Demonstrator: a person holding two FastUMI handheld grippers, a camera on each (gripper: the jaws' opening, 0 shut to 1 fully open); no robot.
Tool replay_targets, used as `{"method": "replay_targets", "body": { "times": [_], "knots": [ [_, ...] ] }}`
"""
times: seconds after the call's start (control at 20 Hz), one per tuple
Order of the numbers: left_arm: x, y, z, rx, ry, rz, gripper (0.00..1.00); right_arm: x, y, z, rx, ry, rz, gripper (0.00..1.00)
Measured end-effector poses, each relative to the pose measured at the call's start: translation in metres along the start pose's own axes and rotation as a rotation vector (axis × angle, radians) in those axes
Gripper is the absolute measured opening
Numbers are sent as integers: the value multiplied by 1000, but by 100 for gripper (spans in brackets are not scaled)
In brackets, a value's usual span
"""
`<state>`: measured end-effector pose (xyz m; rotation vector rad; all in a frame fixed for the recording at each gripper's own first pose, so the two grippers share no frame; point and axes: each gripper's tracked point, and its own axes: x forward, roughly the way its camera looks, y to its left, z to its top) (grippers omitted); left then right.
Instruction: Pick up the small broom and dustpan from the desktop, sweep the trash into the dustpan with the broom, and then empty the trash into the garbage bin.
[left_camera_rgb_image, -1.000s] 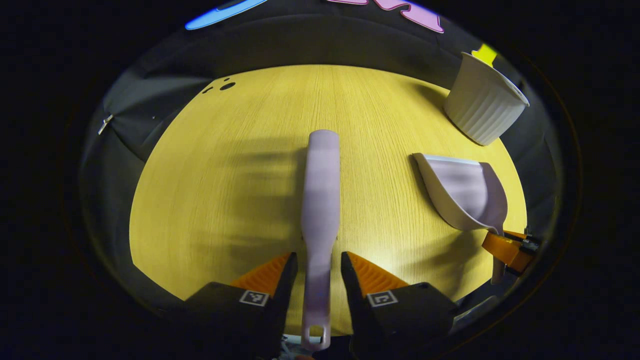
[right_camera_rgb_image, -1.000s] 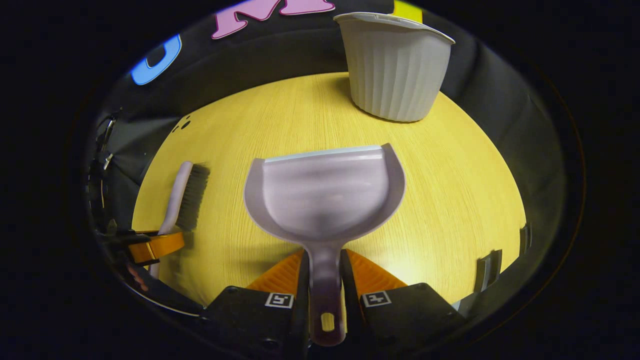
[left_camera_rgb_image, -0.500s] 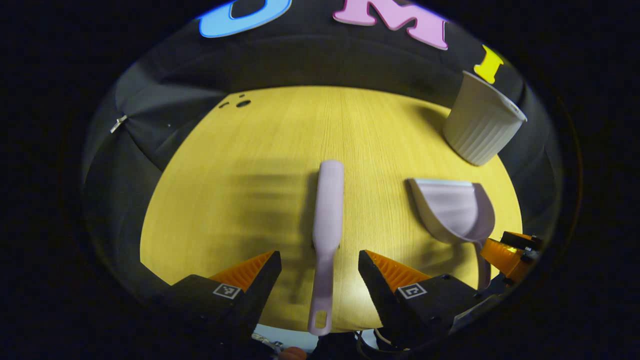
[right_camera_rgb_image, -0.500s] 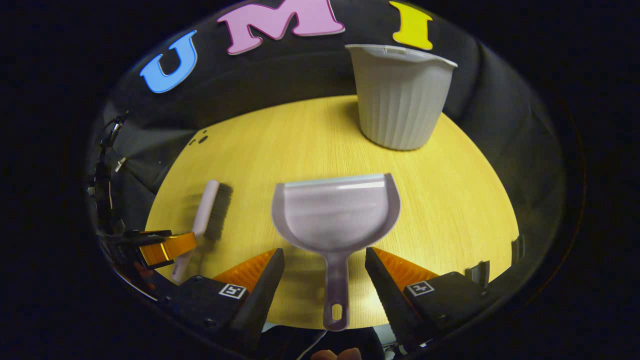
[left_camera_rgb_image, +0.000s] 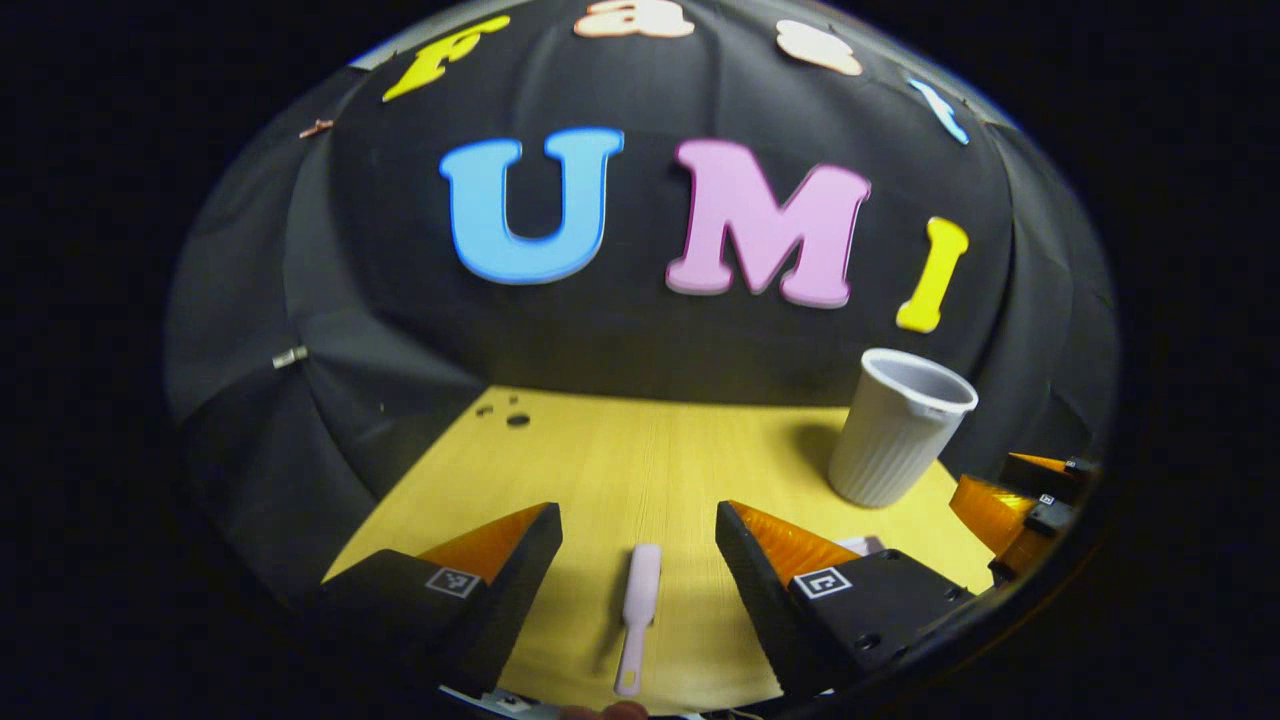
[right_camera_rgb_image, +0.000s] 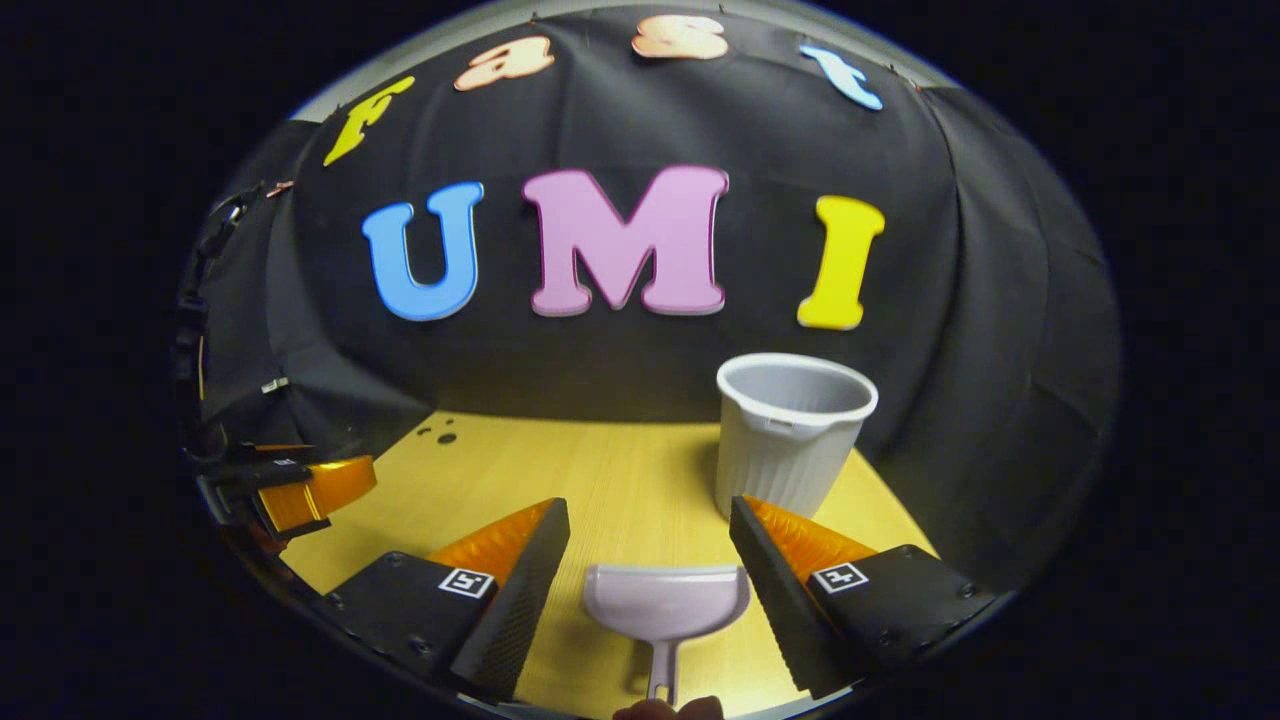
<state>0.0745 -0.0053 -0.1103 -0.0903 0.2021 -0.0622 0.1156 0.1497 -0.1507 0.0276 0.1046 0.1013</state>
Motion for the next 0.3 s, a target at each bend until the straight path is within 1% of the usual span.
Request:
{"method": "replay_targets", "body": {
  "times": [0.1, 0.2, 0.3],
  "knots": [
    [-19, -1, 25, 4, -100, -13, 98, -11, -4, 34, -26, -113, -38, 99],
    [-34, -4, 44, 15, -170, -27, 97, -22, -7, 63, -50, -209, -73, 98],
    [-46, -5, 53, 19, -205, -37, 97, -30, -3, 72, -35, -240, -76, 98]
  ]
}}
